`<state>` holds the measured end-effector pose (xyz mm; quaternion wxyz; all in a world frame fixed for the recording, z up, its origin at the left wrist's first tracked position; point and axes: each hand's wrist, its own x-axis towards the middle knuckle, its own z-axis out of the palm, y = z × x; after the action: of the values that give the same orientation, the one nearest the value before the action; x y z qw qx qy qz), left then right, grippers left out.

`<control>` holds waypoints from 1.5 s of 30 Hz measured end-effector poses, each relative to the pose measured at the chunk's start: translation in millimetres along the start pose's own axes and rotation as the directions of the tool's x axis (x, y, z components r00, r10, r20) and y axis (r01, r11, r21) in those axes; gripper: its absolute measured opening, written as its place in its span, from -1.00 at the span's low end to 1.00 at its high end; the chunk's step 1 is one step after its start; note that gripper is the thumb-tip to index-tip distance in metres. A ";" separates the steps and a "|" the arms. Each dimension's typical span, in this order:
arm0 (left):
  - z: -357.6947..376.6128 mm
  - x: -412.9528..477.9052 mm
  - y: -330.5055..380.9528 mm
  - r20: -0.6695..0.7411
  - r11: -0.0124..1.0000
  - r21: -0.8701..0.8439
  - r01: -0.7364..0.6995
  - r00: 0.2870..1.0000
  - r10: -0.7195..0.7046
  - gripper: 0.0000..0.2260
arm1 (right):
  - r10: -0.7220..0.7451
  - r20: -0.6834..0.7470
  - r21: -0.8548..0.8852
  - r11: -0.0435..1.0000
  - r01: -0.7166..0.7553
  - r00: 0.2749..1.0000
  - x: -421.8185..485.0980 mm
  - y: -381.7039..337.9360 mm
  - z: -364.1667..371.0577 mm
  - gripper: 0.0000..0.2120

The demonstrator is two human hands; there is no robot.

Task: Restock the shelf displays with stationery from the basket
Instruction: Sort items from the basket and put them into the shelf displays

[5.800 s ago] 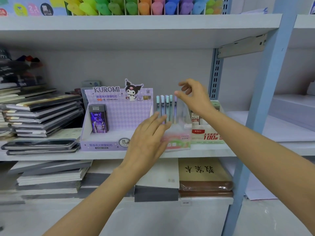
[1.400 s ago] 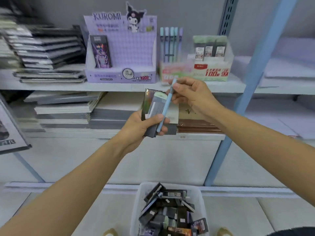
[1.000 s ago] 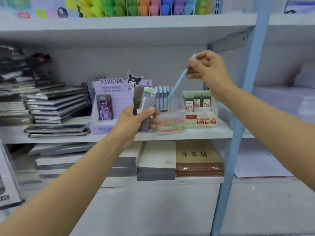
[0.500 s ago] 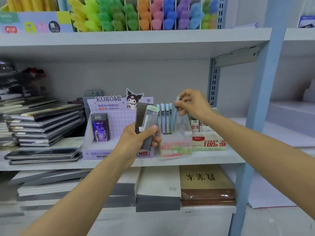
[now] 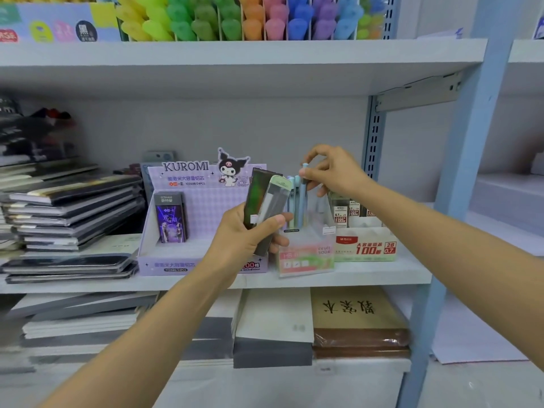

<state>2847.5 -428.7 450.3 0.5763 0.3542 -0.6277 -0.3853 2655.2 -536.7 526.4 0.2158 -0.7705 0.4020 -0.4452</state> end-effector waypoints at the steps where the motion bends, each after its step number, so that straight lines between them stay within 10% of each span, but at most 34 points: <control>1: -1.0 0.0 0.0 -0.004 1.000 0.009 -0.001 1.000 0.001 -0.82 | 0.001 -0.001 0.002 1.000 -0.001 1.000 0.1 -0.1 -0.4 -0.86; 45: -7.9 2.9 -1.9 -0.014 1.000 0.024 0.019 1.000 -0.019 -0.86 | -0.141 -0.151 -0.213 0.971 0.107 0.978 6.8 1.8 11.0 -0.87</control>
<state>2855.1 -432.8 450.2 0.5727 0.3697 -0.6247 -0.3809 2665.7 -543.5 523.0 0.0731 -0.7727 0.4129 -0.4766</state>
